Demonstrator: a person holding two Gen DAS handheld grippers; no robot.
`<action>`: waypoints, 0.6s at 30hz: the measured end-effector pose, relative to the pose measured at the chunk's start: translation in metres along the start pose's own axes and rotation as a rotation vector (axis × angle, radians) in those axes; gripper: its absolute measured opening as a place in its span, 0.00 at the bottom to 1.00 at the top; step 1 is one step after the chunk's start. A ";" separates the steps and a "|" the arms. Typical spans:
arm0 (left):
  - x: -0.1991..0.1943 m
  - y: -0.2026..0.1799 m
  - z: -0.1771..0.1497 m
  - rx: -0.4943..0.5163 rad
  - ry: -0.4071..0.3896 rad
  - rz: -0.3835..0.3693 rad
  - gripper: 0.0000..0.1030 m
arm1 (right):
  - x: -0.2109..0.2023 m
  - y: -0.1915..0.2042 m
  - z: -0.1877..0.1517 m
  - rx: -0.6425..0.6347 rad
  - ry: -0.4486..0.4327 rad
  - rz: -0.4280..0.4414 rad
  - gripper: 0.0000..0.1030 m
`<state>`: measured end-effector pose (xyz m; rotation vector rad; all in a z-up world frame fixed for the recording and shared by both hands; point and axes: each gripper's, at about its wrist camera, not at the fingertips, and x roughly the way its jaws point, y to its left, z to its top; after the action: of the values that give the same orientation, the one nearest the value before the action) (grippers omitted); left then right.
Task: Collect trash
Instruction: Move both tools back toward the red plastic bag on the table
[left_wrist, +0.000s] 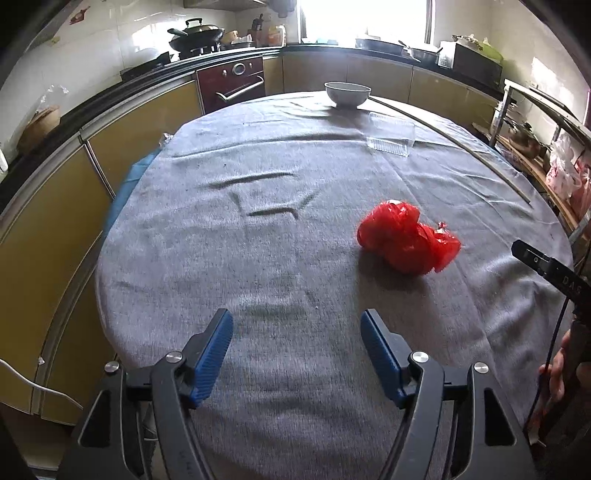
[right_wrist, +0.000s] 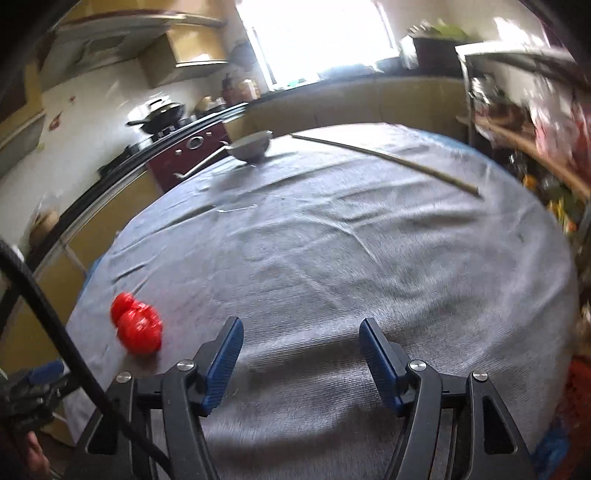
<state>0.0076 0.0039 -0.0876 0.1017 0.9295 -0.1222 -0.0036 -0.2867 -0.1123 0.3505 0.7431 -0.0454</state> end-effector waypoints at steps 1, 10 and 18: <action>0.000 -0.001 0.001 0.003 -0.003 0.004 0.70 | 0.000 -0.002 0.001 0.015 0.005 0.006 0.67; 0.003 -0.020 0.012 0.052 -0.023 0.017 0.70 | 0.002 -0.016 0.001 0.062 -0.013 0.046 0.69; 0.006 -0.040 0.025 0.103 -0.042 0.024 0.71 | 0.005 -0.019 0.000 0.082 -0.018 0.070 0.69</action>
<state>0.0251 -0.0390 -0.0789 0.2050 0.8797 -0.1492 -0.0030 -0.3043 -0.1209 0.4540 0.7118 -0.0129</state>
